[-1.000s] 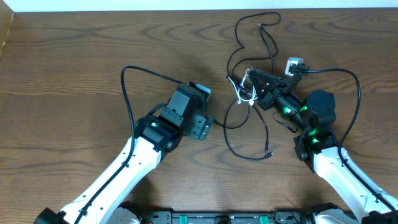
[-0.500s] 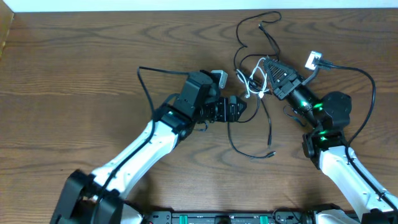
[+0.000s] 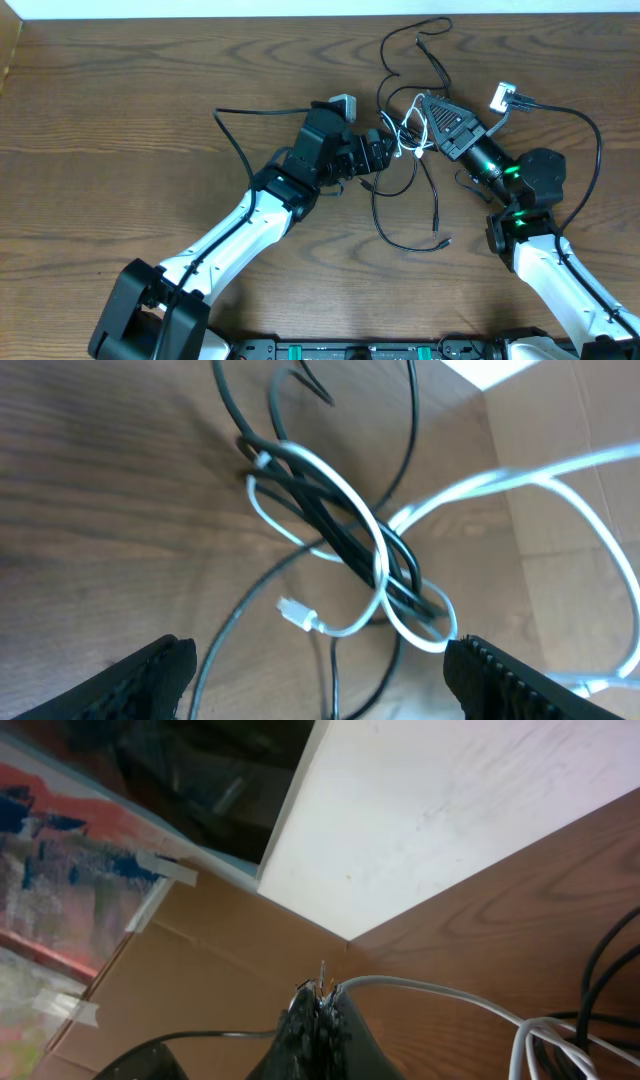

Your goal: Untangle cables

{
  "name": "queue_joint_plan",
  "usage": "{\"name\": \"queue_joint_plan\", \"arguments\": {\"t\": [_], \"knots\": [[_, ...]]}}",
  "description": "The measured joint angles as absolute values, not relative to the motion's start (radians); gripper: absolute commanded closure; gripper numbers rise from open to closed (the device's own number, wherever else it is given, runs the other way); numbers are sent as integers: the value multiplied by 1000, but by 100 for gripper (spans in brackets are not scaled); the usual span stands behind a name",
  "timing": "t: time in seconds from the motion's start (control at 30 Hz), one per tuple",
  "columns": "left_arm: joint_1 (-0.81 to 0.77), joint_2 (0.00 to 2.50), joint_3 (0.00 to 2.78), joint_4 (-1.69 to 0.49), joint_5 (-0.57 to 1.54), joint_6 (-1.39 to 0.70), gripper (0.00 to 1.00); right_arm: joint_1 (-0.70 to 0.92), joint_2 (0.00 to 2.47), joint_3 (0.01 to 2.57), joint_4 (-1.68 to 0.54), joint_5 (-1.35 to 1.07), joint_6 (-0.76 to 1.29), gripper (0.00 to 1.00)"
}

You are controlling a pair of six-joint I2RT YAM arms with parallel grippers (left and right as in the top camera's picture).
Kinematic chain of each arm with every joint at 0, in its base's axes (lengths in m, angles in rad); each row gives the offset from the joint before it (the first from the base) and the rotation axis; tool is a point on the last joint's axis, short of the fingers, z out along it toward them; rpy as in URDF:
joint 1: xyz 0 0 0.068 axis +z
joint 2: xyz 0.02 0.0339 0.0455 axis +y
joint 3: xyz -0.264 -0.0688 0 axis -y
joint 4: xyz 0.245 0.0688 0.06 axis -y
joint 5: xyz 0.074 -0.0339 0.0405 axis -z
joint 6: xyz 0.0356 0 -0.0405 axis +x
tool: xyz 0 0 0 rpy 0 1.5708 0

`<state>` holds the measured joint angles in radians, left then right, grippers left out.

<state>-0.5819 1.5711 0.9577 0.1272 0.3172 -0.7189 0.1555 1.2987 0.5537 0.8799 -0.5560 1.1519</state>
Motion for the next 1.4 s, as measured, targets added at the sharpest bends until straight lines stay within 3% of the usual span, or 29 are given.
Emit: {"name": "queue_joint_plan", "arguments": {"t": [0.83, 1.17, 1.4], "knots": [[-779, 1571, 958, 184, 154, -733, 16, 159, 1299, 554, 896, -566, 1155, 99], [-775, 1571, 958, 181, 159, -698, 16, 158, 1299, 554, 893, -557, 1147, 99], [-680, 1571, 958, 159, 192, -676, 16, 75, 1299, 554, 894, -694, 1087, 99]]}}
